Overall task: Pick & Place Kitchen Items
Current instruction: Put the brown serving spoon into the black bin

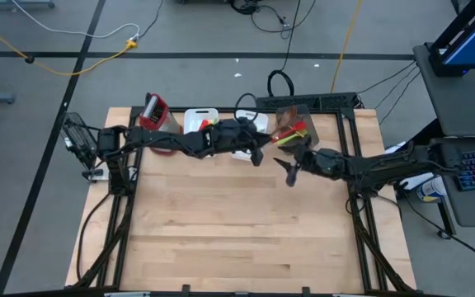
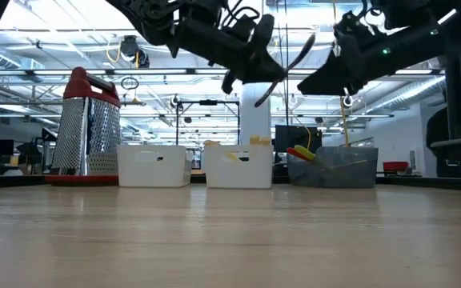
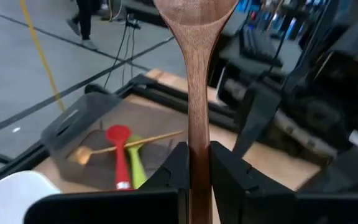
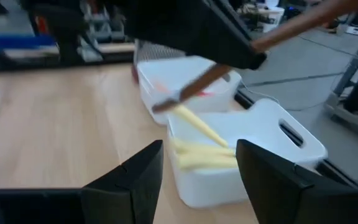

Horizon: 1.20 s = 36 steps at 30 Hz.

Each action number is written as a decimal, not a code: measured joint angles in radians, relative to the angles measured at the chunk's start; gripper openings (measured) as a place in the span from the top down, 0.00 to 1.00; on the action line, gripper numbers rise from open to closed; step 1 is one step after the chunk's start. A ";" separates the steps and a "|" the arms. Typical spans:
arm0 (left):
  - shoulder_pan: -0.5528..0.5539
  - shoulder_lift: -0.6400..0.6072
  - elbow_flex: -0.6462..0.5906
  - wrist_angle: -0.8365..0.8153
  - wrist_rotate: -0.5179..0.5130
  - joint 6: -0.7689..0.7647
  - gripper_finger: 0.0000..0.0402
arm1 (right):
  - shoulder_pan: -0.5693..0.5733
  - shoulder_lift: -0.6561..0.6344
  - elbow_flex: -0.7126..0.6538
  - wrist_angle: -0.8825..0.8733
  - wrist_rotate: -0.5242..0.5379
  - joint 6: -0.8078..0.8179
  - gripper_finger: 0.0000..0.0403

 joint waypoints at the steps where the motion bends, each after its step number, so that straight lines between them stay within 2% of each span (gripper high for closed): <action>1: -0.004 0.000 0.000 0.016 0.000 -0.011 0.92 | 0.000 0.014 0.000 0.036 -0.007 0.005 0.51; 9: -0.042 0.000 0.000 0.137 -0.002 -0.017 0.92 | -0.007 0.174 0.000 0.404 -0.031 0.014 0.51; 15: -0.057 0.000 0.000 0.145 -0.045 0.024 0.92 | -0.024 0.256 0.000 0.562 -0.063 0.058 0.51; 20: -0.063 0.000 0.000 0.149 -0.048 0.027 0.92 | -0.051 0.275 0.000 0.578 -0.059 0.068 0.58; 29: -0.065 -0.001 0.000 0.129 -0.100 0.055 0.92 | -0.071 0.272 -0.001 0.563 -0.084 0.105 0.91; 36: -0.064 0.000 -0.001 0.077 -0.154 0.084 0.92 | -0.073 0.256 0.001 0.447 -0.044 0.092 0.92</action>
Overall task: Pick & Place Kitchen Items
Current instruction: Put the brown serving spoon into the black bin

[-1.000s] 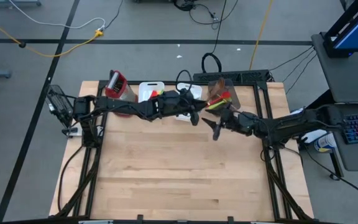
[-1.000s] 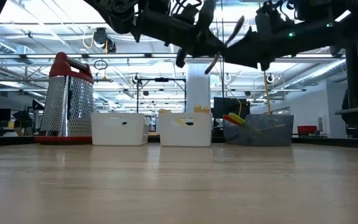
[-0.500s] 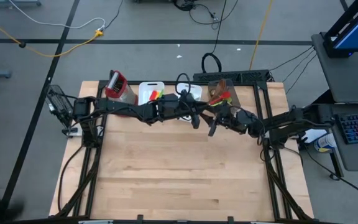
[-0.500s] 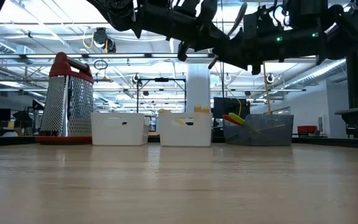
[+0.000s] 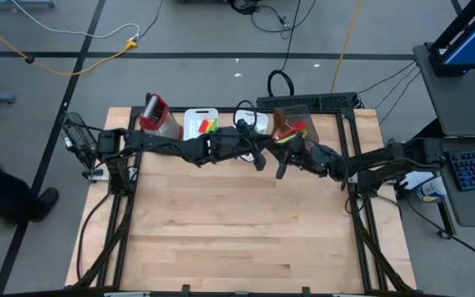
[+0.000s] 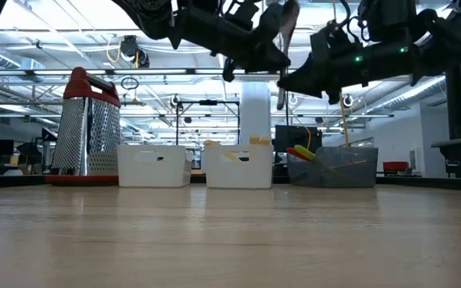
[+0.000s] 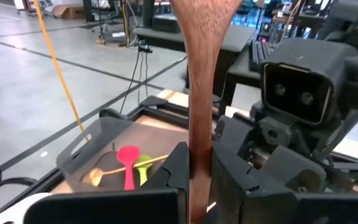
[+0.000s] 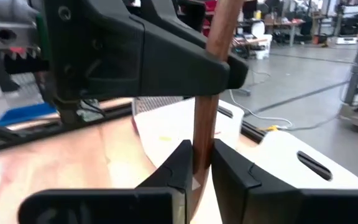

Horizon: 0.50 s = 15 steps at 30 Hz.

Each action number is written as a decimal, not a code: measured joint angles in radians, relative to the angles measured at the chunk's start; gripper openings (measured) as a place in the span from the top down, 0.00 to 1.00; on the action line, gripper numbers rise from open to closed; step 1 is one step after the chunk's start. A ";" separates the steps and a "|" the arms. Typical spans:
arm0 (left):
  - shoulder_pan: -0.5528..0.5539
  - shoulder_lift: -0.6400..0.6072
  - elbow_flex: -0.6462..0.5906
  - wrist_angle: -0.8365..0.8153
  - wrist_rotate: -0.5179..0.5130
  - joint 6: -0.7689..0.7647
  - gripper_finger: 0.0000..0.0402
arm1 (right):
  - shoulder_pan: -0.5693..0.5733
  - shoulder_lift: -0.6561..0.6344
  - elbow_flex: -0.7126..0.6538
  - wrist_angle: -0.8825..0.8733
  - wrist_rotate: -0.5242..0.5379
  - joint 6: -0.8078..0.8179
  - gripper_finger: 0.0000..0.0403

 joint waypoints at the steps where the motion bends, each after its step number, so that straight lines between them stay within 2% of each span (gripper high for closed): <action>1: 0.002 0.000 0.000 -0.007 0.000 0.001 0.92 | 0.000 -0.009 0.000 -0.023 0.013 -0.003 0.92; 5: 0.008 0.001 0.001 -0.035 0.006 -0.002 0.89 | 0.000 -0.066 0.000 -0.107 0.017 -0.007 0.92; 10: 0.017 0.000 0.001 -0.054 -0.001 0.007 0.79 | 0.000 -0.159 -0.001 -0.220 0.024 -0.001 0.93; 15: 0.030 0.000 -0.001 -0.076 -0.027 0.013 0.70 | 0.001 -0.255 -0.001 -0.404 0.089 0.054 0.94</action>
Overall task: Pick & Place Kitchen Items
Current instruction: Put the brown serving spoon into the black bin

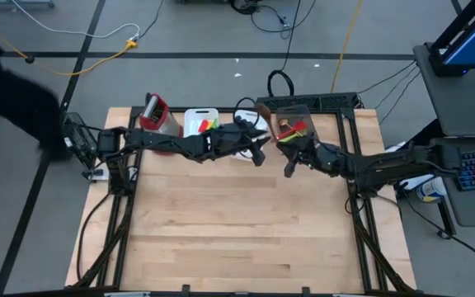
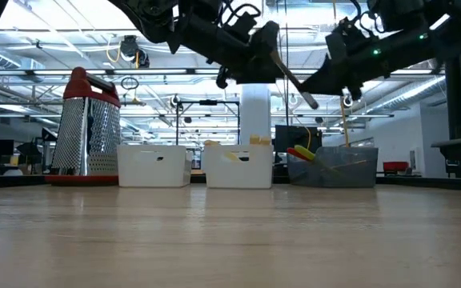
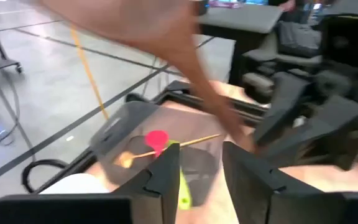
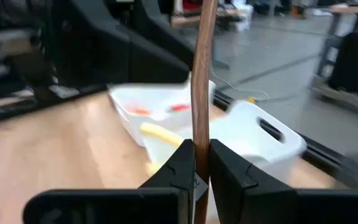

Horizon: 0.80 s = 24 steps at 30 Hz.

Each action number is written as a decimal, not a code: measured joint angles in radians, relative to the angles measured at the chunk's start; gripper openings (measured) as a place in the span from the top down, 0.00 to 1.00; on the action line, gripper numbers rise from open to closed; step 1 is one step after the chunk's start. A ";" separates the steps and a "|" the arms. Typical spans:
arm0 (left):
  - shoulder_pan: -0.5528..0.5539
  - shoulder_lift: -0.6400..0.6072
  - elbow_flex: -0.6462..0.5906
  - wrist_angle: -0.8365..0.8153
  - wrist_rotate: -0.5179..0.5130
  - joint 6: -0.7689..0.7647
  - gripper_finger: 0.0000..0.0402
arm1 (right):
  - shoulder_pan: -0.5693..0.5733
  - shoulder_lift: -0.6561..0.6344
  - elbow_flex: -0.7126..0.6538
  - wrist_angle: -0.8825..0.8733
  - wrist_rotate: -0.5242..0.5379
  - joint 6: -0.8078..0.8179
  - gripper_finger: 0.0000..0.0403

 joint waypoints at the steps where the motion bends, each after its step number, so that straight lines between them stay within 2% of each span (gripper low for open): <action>1: 0.004 0.000 0.000 -0.005 -0.001 0.000 0.68 | 0.000 -0.021 0.000 -0.039 0.016 0.001 0.94; 8: 0.036 0.000 0.000 -0.128 0.007 -0.009 0.63 | 0.000 -0.186 0.000 -0.283 0.157 0.027 0.94; 15: 0.059 0.000 0.000 -0.197 0.013 -0.012 0.63 | -0.034 -0.341 0.000 -0.639 0.158 0.300 0.94; 20: 0.060 0.000 0.000 -0.183 0.013 -0.013 0.63 | -0.078 -0.400 0.000 -0.831 0.049 0.464 0.94; 24: 0.059 0.000 0.000 -0.184 0.014 -0.012 0.63 | -0.125 -0.427 0.000 -0.867 -0.055 0.545 0.93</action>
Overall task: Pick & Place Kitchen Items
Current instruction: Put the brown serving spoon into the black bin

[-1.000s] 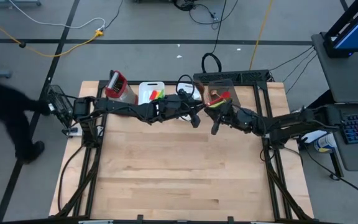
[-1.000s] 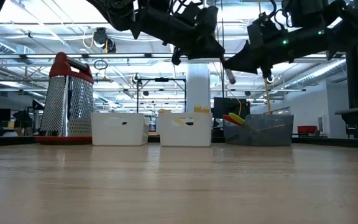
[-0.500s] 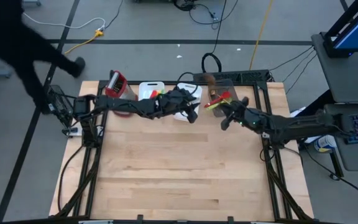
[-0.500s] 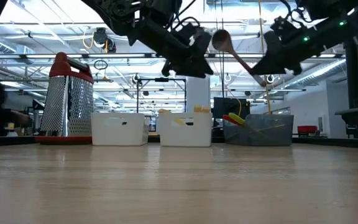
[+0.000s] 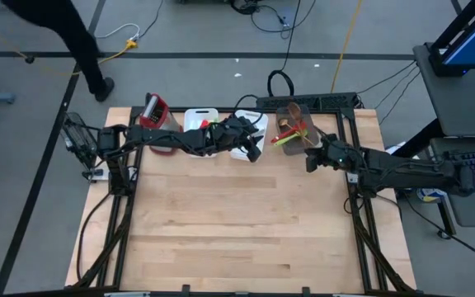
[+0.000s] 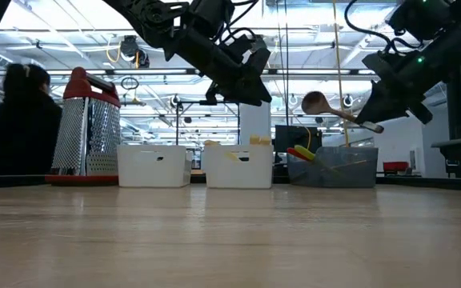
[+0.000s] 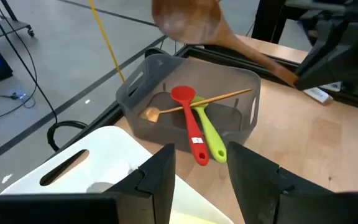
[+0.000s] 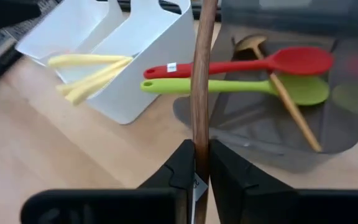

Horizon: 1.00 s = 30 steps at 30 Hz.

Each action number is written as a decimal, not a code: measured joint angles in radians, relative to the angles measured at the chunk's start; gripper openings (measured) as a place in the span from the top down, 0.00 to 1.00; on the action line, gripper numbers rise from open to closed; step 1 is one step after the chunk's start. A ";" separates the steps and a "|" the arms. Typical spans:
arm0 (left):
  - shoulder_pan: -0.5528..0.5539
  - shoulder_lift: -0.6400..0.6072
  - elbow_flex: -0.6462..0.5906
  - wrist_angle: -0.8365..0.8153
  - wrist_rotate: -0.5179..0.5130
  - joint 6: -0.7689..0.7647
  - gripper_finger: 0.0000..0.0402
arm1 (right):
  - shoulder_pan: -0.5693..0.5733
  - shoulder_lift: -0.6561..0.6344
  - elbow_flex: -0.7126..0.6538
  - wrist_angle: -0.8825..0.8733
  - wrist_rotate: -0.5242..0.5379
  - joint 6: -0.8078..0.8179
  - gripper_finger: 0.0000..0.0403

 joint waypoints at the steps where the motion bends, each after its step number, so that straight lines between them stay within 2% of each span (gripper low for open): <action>1: 0.000 0.000 0.000 0.000 0.000 0.001 0.63 | -0.014 -0.003 0.000 0.001 -0.031 0.017 0.93; 6: 0.000 0.000 0.000 0.004 0.000 0.007 0.63 | -0.089 -0.009 0.000 -0.037 -0.178 0.097 0.92; 14: 0.000 0.000 0.000 0.007 0.000 0.010 0.63 | -0.205 -0.009 0.000 -0.118 -0.327 0.282 0.92; 22: 0.000 0.000 0.000 0.007 0.000 0.010 0.63 | -0.303 -0.006 0.000 -0.119 -0.416 0.355 0.90; 30: 0.000 0.000 0.000 0.012 0.000 0.027 0.63 | -0.352 -0.006 0.000 -0.114 -0.438 0.353 0.79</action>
